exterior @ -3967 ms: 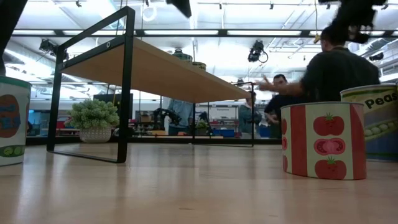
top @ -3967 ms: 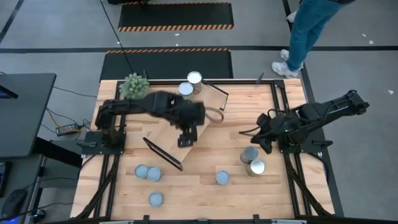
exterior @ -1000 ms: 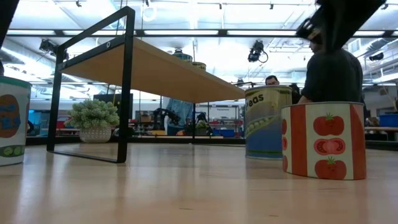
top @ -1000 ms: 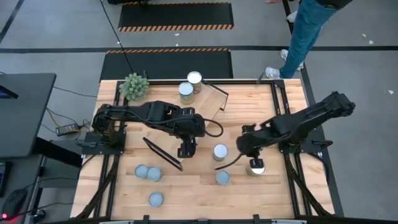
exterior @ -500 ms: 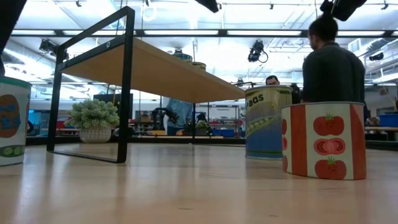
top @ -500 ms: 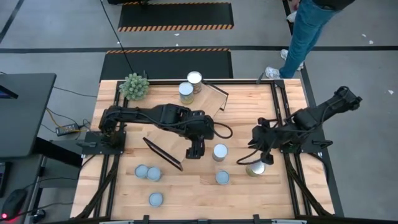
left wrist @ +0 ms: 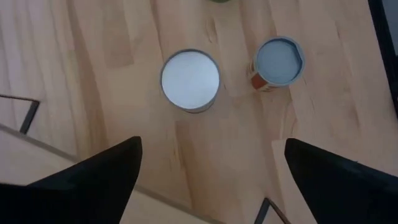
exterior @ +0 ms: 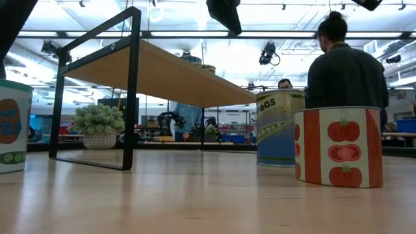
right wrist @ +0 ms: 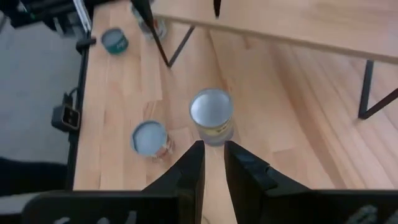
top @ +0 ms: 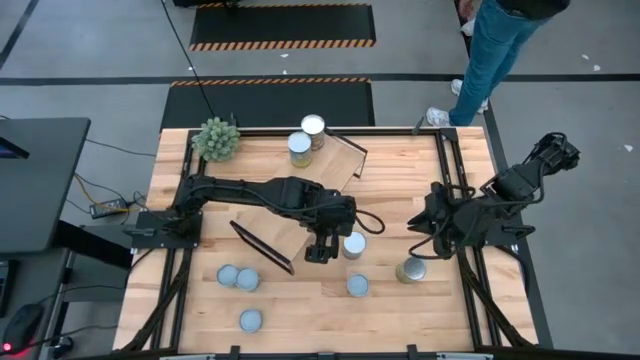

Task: Pick and place cans onto a shelf
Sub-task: Put the canned peas on the shelf

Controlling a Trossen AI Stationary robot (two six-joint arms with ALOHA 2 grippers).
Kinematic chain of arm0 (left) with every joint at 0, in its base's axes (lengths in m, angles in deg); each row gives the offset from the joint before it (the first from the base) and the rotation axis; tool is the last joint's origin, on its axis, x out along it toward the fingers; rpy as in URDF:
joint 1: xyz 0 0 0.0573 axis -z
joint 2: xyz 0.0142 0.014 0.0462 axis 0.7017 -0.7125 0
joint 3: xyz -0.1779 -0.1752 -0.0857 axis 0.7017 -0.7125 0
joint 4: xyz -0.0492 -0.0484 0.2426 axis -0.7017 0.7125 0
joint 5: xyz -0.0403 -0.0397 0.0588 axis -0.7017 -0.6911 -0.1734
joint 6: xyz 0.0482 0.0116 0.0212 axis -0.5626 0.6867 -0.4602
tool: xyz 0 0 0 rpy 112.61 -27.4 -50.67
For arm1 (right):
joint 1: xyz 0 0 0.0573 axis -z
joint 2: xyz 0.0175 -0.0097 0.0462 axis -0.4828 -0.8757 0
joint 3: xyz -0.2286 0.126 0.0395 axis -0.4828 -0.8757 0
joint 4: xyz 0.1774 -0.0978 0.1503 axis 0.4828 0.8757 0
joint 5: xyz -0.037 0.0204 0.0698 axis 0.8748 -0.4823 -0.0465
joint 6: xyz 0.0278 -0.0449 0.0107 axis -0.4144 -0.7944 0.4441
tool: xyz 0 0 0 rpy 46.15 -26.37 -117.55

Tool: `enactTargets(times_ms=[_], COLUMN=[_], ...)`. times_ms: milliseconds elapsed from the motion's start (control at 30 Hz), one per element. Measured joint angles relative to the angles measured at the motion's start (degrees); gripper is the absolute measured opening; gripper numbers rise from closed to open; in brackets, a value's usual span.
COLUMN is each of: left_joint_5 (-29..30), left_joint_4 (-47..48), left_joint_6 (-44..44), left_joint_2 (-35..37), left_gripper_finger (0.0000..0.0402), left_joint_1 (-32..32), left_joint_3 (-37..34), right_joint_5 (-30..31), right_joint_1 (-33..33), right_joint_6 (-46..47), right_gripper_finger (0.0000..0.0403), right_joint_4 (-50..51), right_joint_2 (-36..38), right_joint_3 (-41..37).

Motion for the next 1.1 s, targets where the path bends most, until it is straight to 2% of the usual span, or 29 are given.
enactTargets(times_ms=[233, 367, 500, 700, 1100], left_joint_5=[-0.55, 0.28, 0.24, -2.52, -2.60], left_joint_4=[-2.83, -10.11, -16.15, -16.11, -17.17], left_joint_6=[-2.67, -5.70, -6.53, -7.43, -6.82], left_joint_2=[-0.01, -1.29, -3.75, -8.11, -12.98], left_gripper_finger=[0.0400, 0.0400, 0.0400, 0.0400, 0.0400], left_joint_1=[-1.39, -2.09, -2.55, -2.78, -2.78], left_joint_3=[0.00, 0.09, 0.09, 0.02, 0.04], right_joint_5=[8.24, 12.77, 13.76, 13.86, 14.31], right_joint_1=[-3.78, -5.17, -5.30, -5.30, -5.28], right_joint_6=[1.74, 1.78, 2.35, 3.69, 3.78], right_gripper_finger=[0.0068, 0.0068, 0.0068, 0.0068, 0.0068], right_joint_4=[-0.01, 0.01, 0.37, 0.96, 1.09], right_joint_2=[4.52, 6.62, 7.26, 7.50, 7.45], right_joint_3=[0.00, 0.00, -0.03, -0.04, -0.07])
